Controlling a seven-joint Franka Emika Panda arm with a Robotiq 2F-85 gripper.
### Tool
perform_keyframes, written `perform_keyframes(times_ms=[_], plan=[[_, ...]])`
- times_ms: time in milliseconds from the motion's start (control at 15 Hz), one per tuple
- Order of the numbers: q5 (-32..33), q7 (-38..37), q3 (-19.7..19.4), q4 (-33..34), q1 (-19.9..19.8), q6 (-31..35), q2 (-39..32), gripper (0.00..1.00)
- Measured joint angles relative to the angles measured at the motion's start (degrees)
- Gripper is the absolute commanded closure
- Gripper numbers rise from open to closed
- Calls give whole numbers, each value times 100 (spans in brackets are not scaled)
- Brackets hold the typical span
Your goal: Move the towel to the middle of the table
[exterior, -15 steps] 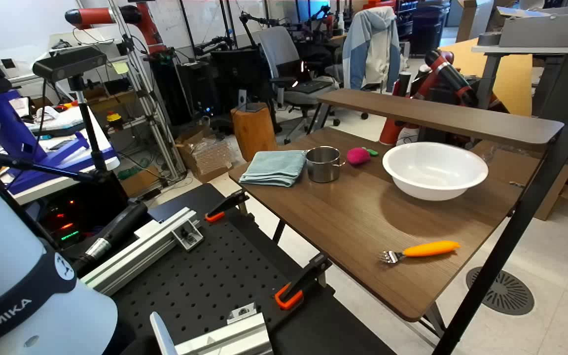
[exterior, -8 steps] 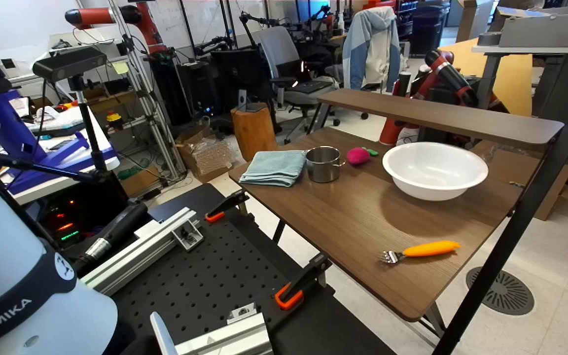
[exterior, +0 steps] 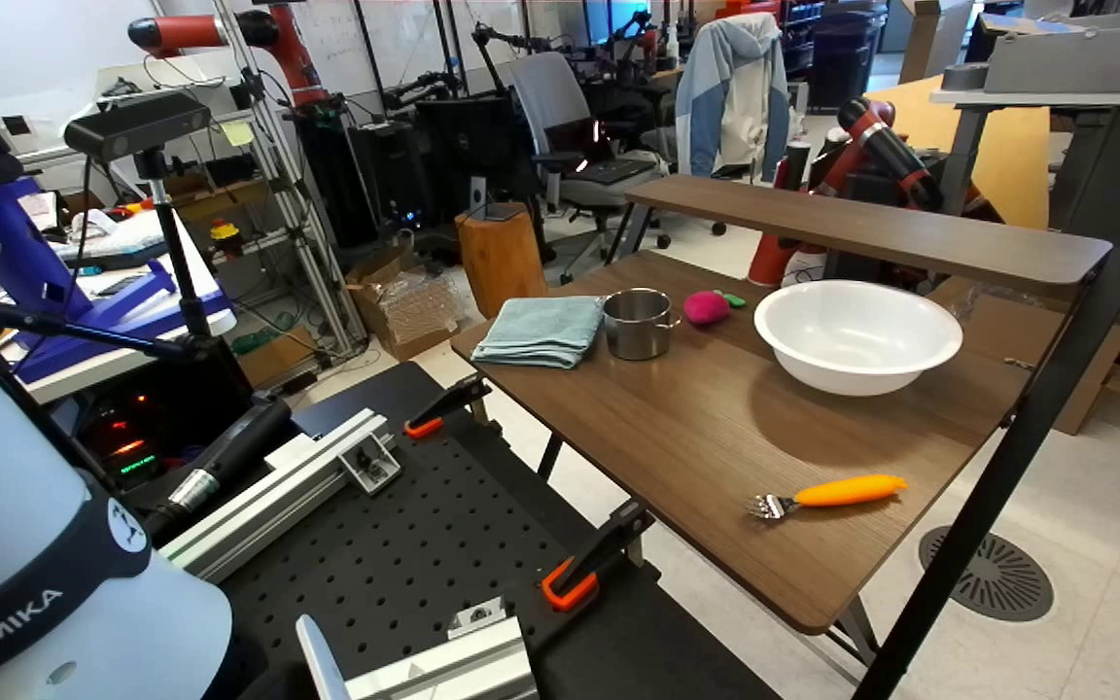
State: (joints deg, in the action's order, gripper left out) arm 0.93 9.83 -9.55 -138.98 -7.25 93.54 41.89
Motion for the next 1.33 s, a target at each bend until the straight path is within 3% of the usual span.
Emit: perform_keyframes(times_ms=[200,467,800,1333], plan=[[-37,-75,117,-61,52,196,-101,0],[-46,-571,559,-58,269,730,-553,0],[-82,-1161,1194,58,727,1605,-1498,0],[-376,-1713,1675,432,1256,2868,-3069,0]])
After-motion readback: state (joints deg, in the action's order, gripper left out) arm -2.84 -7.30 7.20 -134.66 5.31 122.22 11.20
